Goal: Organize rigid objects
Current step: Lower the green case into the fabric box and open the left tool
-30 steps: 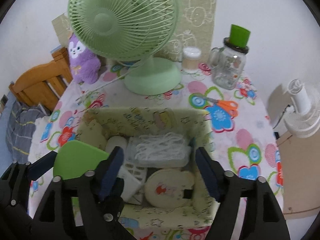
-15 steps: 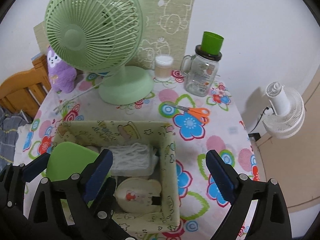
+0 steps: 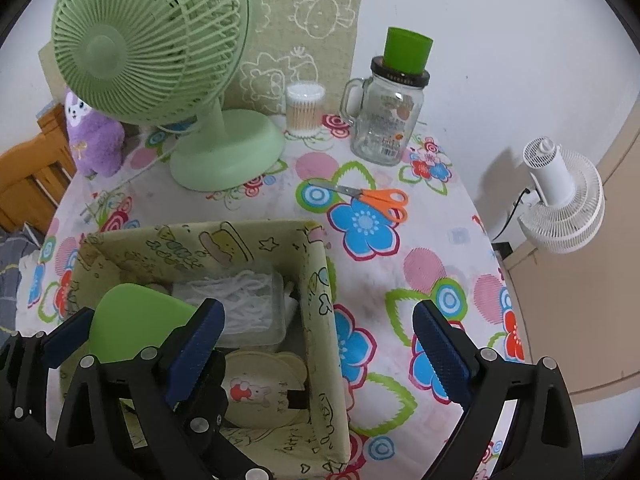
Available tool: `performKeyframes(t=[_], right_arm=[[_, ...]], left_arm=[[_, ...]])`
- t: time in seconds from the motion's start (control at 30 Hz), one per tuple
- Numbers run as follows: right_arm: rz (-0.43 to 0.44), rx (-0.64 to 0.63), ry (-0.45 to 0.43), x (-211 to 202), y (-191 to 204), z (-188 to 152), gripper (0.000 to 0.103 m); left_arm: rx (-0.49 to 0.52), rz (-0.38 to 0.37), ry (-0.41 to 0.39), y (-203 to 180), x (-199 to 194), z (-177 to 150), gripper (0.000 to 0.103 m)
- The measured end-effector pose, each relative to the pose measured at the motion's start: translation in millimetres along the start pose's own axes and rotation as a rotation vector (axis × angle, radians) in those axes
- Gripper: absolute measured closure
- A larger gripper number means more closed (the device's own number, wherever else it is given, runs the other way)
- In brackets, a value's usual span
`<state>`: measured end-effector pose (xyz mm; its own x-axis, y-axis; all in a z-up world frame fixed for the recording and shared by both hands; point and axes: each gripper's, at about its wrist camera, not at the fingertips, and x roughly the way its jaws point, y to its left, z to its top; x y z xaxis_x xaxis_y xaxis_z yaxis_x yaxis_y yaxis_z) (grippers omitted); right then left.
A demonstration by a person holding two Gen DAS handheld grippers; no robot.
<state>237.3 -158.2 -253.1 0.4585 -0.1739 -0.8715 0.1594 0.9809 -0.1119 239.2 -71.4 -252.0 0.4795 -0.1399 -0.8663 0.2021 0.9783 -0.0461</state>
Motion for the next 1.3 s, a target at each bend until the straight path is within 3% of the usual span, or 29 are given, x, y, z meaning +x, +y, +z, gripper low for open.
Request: performKeyframes(t=[0.13,0.53,1.3], right_arm=[[-0.050,-0.012,0.018,7.5,3.2,-4.0,0.006],[-0.023,-0.006,0.062,17.1,4.3,-16.0,0.006],[0.060,0.001,-0.036,-48.6,0.7,-26.8,0.006]], left_arm=[[-0.017,0.009,0.024,2.3,11.5,-5.1,0.007],[0.002,0.041,0.063,4.4,19.6,-15.1,0.004],[0.006,0.063,-0.010,3.6,-44.8,-27.2,0.004]])
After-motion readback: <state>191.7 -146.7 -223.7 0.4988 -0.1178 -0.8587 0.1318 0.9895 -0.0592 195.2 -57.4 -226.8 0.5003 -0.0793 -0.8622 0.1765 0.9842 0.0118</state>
